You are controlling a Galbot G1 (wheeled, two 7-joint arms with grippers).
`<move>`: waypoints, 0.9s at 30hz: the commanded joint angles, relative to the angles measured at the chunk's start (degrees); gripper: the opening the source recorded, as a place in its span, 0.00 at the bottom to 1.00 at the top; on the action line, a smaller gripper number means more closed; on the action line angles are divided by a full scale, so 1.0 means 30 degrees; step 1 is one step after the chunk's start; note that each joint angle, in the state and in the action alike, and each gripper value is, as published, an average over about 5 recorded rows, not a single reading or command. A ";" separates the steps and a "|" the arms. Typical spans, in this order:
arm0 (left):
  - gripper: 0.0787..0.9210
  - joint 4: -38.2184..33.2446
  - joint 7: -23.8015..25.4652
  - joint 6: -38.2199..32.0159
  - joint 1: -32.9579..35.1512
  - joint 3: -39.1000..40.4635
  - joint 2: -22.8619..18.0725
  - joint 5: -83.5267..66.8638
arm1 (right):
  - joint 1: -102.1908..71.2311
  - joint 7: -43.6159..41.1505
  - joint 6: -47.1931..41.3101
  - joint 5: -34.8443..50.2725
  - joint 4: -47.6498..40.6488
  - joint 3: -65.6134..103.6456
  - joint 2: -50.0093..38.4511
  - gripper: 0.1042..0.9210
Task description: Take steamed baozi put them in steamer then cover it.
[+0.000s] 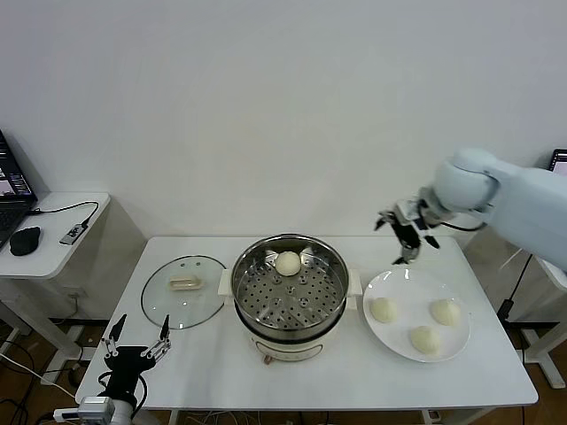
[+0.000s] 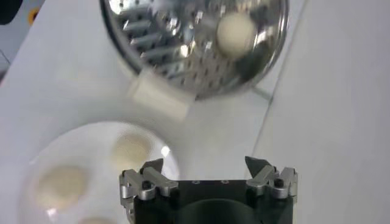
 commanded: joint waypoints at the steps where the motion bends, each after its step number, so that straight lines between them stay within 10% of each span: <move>1: 0.88 0.0137 0.0006 0.0006 -0.0003 0.0008 -0.0020 0.0009 | -0.3898 -0.0134 -0.1396 -0.0901 0.0834 0.1482 -0.2620 0.88; 27: 0.88 0.0382 0.0014 -0.0001 0.0218 -0.0374 -0.0256 0.0078 | -1.1917 0.1265 -0.0214 -0.2989 -0.3781 0.7463 0.2274 0.88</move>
